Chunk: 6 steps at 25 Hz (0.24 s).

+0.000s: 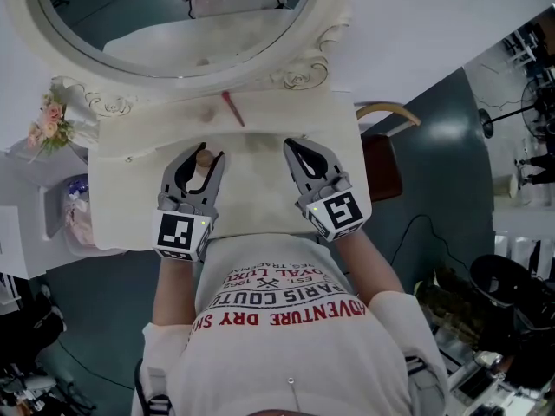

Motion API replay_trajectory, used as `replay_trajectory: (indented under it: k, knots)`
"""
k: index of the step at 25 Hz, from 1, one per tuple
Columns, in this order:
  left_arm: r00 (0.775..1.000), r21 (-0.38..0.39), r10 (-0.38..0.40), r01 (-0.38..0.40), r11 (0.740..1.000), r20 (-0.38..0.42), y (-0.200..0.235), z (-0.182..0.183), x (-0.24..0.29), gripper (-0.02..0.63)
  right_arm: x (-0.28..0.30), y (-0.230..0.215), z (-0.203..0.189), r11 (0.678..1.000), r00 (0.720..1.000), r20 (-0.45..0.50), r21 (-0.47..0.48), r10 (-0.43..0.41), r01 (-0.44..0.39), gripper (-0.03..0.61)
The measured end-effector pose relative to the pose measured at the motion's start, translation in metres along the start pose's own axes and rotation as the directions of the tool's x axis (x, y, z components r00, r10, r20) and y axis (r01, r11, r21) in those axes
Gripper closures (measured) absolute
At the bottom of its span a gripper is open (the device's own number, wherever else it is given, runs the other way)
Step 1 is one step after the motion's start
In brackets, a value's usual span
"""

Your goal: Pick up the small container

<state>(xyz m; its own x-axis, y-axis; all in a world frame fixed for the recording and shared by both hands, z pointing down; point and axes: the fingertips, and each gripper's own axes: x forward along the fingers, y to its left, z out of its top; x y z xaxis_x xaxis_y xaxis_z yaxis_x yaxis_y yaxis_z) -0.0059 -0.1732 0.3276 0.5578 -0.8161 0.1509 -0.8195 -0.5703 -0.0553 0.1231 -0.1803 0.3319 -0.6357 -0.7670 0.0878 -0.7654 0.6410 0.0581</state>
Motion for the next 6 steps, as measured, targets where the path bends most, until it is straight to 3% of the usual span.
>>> replay_trajectory:
  k: [6]
  knots:
    - [1.000, -0.006, -0.003, 0.003, 1.000, -0.013, -0.0002, -0.0031, 0.0086, 0.471, 0.0032, -0.0059, -0.0040, 1.000, 1.000, -0.010, 0.003, 0.001, -0.001, 0.581]
